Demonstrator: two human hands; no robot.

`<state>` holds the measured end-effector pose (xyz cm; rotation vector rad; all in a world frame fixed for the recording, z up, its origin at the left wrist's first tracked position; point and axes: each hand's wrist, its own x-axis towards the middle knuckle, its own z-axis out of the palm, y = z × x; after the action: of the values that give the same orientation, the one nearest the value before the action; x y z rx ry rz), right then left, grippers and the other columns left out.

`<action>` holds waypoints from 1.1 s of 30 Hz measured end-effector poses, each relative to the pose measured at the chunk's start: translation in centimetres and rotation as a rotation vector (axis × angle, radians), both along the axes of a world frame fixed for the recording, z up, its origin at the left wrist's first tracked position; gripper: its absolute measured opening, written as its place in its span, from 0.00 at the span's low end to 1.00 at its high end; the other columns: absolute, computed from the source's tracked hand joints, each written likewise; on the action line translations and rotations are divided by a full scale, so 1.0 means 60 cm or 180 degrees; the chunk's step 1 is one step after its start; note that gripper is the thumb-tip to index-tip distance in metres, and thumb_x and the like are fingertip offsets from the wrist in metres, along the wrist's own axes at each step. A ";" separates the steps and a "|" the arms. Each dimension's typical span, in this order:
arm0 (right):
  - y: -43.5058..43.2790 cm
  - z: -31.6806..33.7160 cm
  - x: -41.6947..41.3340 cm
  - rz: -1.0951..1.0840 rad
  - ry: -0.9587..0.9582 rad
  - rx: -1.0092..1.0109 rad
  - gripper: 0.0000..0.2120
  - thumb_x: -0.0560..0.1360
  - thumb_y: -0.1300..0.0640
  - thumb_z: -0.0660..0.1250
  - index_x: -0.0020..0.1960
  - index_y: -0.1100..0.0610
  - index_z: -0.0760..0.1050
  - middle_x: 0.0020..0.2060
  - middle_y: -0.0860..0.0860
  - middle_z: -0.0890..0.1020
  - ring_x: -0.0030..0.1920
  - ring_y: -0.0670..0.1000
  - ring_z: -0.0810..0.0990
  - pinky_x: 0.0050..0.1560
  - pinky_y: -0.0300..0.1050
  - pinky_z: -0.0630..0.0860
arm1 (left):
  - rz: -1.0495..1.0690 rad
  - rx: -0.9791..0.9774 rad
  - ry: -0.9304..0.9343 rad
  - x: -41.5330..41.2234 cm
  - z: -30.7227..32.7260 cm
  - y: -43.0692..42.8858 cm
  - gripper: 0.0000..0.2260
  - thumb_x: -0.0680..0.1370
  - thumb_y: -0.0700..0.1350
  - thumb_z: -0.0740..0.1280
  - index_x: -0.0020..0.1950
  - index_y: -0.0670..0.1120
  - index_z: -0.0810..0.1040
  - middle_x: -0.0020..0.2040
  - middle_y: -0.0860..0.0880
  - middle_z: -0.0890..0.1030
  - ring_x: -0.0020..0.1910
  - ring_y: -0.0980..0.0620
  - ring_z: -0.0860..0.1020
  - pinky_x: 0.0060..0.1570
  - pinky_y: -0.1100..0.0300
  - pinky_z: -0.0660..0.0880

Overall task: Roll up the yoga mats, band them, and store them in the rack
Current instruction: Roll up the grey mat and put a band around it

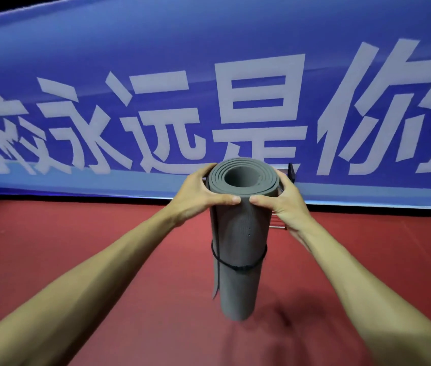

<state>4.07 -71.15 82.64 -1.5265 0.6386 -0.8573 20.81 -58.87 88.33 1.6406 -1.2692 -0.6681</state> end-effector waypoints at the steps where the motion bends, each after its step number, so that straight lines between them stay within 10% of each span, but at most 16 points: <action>1: -0.033 0.002 0.016 -0.0003 -0.0046 0.0047 0.46 0.50 0.51 0.83 0.66 0.52 0.72 0.56 0.45 0.82 0.60 0.44 0.78 0.61 0.43 0.73 | 0.0031 -0.0030 -0.0019 0.012 0.007 -0.031 0.31 0.64 0.42 0.80 0.65 0.48 0.74 0.55 0.57 0.82 0.54 0.65 0.78 0.50 0.72 0.73; 15: -0.381 -0.011 0.266 0.0415 0.0711 -0.0460 0.36 0.66 0.55 0.79 0.64 0.35 0.63 0.60 0.37 0.75 0.60 0.34 0.71 0.57 0.27 0.69 | 0.0152 -0.0027 0.0354 0.296 -0.057 -0.380 0.35 0.60 0.44 0.82 0.64 0.52 0.73 0.57 0.56 0.80 0.54 0.65 0.78 0.53 0.70 0.73; 18: -0.445 -0.007 0.348 0.0284 0.0777 -0.0485 0.36 0.65 0.56 0.80 0.67 0.39 0.67 0.62 0.42 0.77 0.63 0.45 0.73 0.58 0.38 0.73 | 0.0133 0.0013 0.0474 0.383 -0.071 -0.454 0.36 0.61 0.42 0.81 0.66 0.50 0.71 0.57 0.58 0.79 0.52 0.70 0.77 0.50 0.73 0.72; 22: -0.526 0.021 0.439 0.0079 0.0725 -0.0417 0.35 0.65 0.58 0.79 0.68 0.44 0.70 0.60 0.41 0.78 0.58 0.35 0.74 0.45 0.25 0.73 | 0.0084 -0.0055 0.0480 0.480 -0.052 -0.555 0.37 0.62 0.42 0.81 0.68 0.47 0.70 0.56 0.60 0.78 0.48 0.73 0.76 0.45 0.75 0.73; 33: -0.744 0.034 0.612 -0.0076 0.0429 -0.0331 0.33 0.65 0.64 0.78 0.66 0.49 0.71 0.57 0.43 0.80 0.52 0.32 0.77 0.46 0.29 0.74 | 0.0102 -0.0035 0.0477 0.655 -0.044 -0.786 0.48 0.54 0.54 0.83 0.71 0.48 0.67 0.60 0.56 0.78 0.57 0.64 0.76 0.55 0.67 0.73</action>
<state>40.78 -115.76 84.70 -1.6842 0.7206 -0.8212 60.13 -106.01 85.67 1.5684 -1.1348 -0.7487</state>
